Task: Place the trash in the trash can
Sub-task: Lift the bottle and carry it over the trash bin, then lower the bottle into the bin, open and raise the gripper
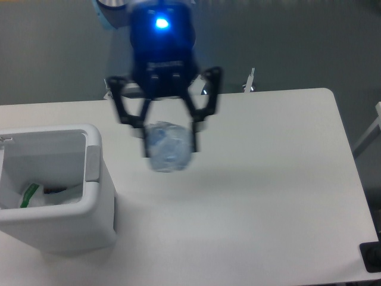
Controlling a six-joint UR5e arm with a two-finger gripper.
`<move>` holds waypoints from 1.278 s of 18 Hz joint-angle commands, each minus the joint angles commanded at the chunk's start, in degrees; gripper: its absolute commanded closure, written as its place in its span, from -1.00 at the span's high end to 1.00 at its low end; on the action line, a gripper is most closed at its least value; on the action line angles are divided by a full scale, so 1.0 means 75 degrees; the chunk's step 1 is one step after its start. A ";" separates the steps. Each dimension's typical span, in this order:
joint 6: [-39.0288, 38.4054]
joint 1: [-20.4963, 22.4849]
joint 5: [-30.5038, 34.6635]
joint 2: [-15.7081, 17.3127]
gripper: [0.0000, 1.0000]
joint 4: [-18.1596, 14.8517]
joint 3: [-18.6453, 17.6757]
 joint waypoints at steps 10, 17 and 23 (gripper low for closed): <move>-0.0140 -0.0927 -0.0023 -0.0481 0.28 0.0012 0.0059; -0.0574 -0.1150 -0.0012 -0.0633 0.30 0.0012 -0.0116; -0.0668 -0.1162 -0.0012 -0.0621 0.84 0.0000 -0.0410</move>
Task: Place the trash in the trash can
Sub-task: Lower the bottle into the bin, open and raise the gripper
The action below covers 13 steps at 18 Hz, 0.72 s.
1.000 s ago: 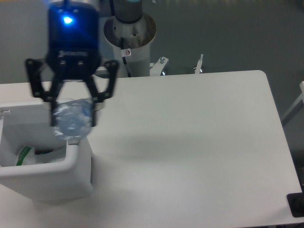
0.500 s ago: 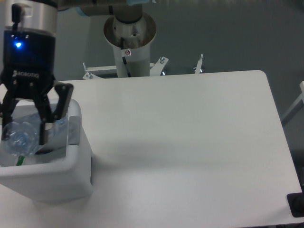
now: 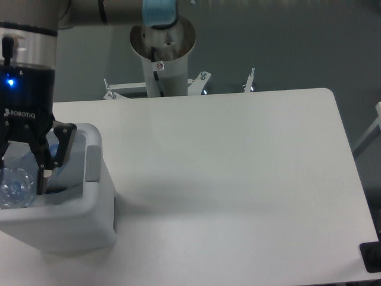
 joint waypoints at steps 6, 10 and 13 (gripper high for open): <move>0.0094 0.0291 0.0128 0.0082 1.00 -0.0023 0.0024; 0.0898 0.1474 0.0316 0.0433 1.00 -0.0070 -0.0280; 0.2456 0.2189 0.0538 0.0656 1.00 -0.0094 -0.0678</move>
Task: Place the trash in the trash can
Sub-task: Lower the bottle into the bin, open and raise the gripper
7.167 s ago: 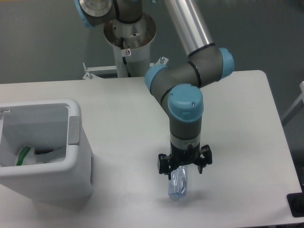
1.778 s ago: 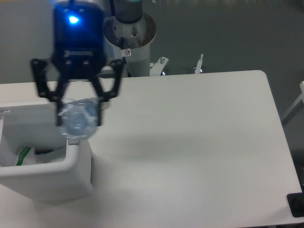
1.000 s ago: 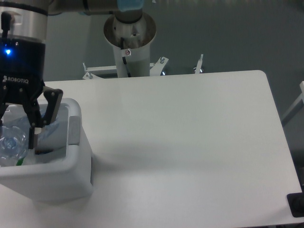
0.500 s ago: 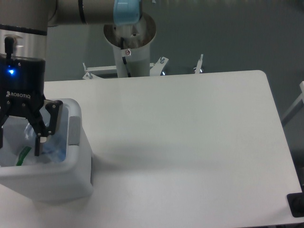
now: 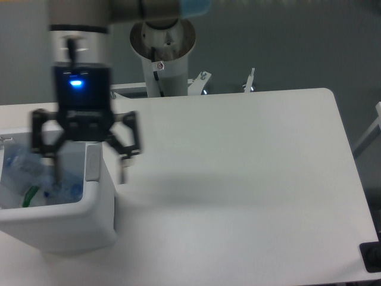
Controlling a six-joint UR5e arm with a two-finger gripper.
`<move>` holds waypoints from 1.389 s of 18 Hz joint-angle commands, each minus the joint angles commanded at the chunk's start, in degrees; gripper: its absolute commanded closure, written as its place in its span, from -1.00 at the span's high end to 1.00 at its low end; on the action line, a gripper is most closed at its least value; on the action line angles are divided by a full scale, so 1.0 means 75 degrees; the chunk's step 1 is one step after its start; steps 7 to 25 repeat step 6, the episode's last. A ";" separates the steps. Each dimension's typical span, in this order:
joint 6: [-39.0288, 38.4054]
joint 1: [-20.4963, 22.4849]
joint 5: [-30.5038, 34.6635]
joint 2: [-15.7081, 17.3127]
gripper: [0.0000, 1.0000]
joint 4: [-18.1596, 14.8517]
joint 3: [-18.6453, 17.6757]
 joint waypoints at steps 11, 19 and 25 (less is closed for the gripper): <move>0.1388 0.0623 0.0036 0.0153 1.00 -0.0164 -0.0563; 0.1388 0.0623 0.0036 0.0153 1.00 -0.0164 -0.0563; 0.1388 0.0623 0.0036 0.0153 1.00 -0.0164 -0.0563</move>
